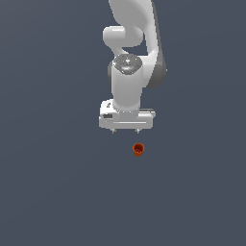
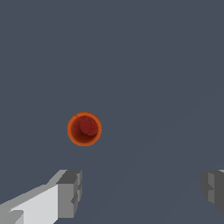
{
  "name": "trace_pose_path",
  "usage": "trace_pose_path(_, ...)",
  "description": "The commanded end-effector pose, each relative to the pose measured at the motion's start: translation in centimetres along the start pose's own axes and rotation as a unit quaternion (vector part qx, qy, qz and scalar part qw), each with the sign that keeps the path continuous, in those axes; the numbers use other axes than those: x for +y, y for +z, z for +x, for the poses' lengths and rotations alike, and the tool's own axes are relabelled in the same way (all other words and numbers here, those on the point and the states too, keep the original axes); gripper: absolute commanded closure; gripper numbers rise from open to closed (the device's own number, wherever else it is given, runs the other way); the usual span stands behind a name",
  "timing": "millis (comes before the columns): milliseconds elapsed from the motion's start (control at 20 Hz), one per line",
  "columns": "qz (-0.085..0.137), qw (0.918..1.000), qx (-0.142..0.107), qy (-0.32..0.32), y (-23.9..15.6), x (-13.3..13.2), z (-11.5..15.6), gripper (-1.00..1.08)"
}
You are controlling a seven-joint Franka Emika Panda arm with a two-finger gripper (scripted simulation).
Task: Pick up the object and move it to a goal position.
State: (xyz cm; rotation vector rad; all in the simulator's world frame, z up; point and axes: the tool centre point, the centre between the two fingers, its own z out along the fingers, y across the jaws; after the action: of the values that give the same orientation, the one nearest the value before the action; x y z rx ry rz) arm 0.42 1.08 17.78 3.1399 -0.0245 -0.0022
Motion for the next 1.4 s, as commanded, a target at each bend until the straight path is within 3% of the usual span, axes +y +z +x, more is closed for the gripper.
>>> trace_pose_path(0, 0.0, 1.0, 0.0, 0.0, 0.0, 0.0, 0.0, -0.92)
trace_pose_path(450, 0.014, 0.9998, 0.001, -0.014, 0.7, -1.9, 0.2, -0.92)
trace_pose_path(900, 0.013, 0.9997, 0.001, -0.019, 1.0, -2.1, 0.3, -0.92)
trace_pose_path(1350, 0.005, 0.9964, 0.001, -0.084, 4.9, -4.2, 1.2, -0.92)
